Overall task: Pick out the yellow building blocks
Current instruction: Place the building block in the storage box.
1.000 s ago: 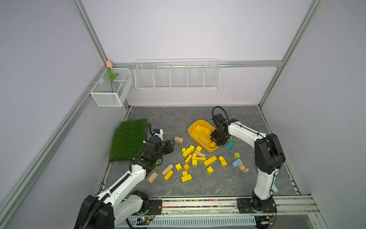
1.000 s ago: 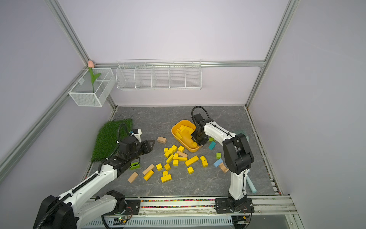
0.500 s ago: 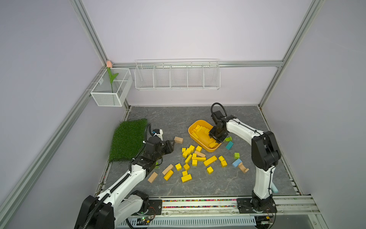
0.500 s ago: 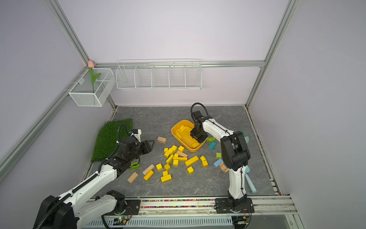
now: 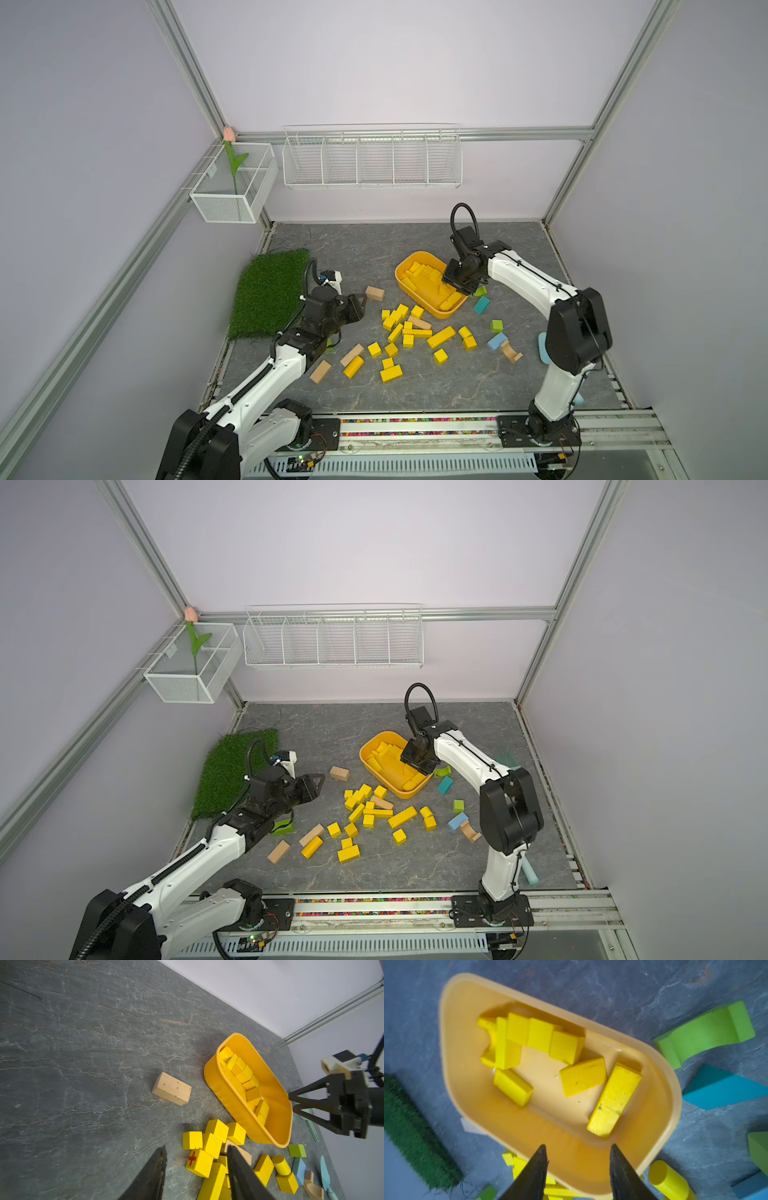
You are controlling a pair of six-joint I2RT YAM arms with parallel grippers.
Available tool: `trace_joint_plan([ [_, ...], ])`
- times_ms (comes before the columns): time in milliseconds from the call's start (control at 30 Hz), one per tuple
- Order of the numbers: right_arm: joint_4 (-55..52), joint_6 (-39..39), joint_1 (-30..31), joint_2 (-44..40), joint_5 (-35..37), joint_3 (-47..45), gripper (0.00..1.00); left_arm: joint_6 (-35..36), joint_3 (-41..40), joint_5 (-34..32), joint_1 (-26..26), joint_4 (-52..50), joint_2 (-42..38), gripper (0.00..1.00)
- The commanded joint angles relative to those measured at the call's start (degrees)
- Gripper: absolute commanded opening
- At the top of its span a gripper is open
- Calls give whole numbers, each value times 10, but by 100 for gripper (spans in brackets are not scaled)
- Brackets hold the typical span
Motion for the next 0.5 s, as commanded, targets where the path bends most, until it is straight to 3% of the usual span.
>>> trace_joint_plan([
  [0,34,-73,10,-94,11,-66,52,-4,0,4,4,8,2,49],
  [200,96,-144,22,-231,21,-221,58,-4,5,4,4,5,3,49],
  [467,129,-232,62,-299,16,-356,58,-4,9,4,4,1,9,49],
])
